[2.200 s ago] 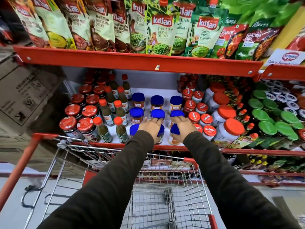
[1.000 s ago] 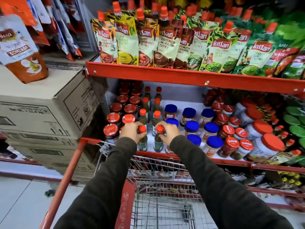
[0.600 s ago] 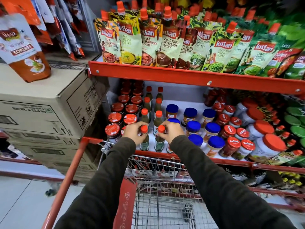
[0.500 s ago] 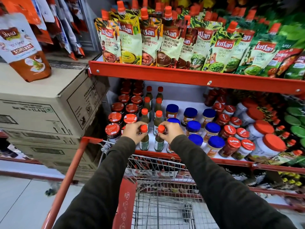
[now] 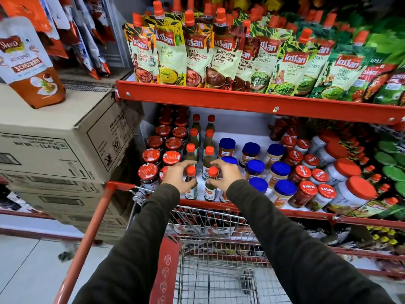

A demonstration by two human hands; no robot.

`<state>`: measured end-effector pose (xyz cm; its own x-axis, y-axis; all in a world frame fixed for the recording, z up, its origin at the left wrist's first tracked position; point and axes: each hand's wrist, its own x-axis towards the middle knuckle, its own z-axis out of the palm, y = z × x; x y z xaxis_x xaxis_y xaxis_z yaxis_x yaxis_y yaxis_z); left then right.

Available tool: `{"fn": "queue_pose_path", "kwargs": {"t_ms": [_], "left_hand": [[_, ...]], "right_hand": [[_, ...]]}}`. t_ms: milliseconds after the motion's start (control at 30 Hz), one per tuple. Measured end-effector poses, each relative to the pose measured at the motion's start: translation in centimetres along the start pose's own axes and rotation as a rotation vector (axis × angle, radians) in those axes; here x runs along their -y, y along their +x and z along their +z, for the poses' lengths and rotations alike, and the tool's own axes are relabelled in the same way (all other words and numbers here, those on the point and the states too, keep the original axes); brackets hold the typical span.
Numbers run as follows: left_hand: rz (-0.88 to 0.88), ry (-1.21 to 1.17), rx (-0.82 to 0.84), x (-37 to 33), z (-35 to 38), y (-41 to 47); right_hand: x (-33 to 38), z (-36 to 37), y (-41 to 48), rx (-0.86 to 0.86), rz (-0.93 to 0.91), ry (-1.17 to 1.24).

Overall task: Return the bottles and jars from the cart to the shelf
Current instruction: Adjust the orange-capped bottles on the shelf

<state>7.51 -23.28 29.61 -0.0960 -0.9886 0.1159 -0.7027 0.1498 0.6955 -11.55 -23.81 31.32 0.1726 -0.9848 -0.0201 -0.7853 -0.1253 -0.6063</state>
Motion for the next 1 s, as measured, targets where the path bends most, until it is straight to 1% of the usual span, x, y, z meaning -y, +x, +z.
{"fn": "queue_pose_path", "kwargs": {"t_ms": [67,200,300,600,800,1000], "left_hand": [[-0.030,-0.019,0.025,0.25,-0.15,0.10],[-0.077,0.003,-0.024,0.45,-0.26,0.32],[-0.073,0.023,-0.060,0.37,0.00,0.24],[-0.086,0.043,-0.088,0.67,-0.29,0.16],[-0.057,0.090,-0.080,0.57,-0.13,0.01],[-0.029,0.150,-0.060,0.53,-0.12,0.06]], "right_hand": [[-0.03,0.19,0.07,-0.012,0.034,0.005],[0.25,0.29,0.18,0.025,0.030,-0.008],[0.43,0.33,0.26,0.067,0.034,-0.010],[0.73,0.27,0.17,0.098,-0.006,-0.108],[0.76,0.37,-0.15,0.057,0.015,-0.116],[0.80,0.36,-0.31,0.062,0.045,-0.102]]}}
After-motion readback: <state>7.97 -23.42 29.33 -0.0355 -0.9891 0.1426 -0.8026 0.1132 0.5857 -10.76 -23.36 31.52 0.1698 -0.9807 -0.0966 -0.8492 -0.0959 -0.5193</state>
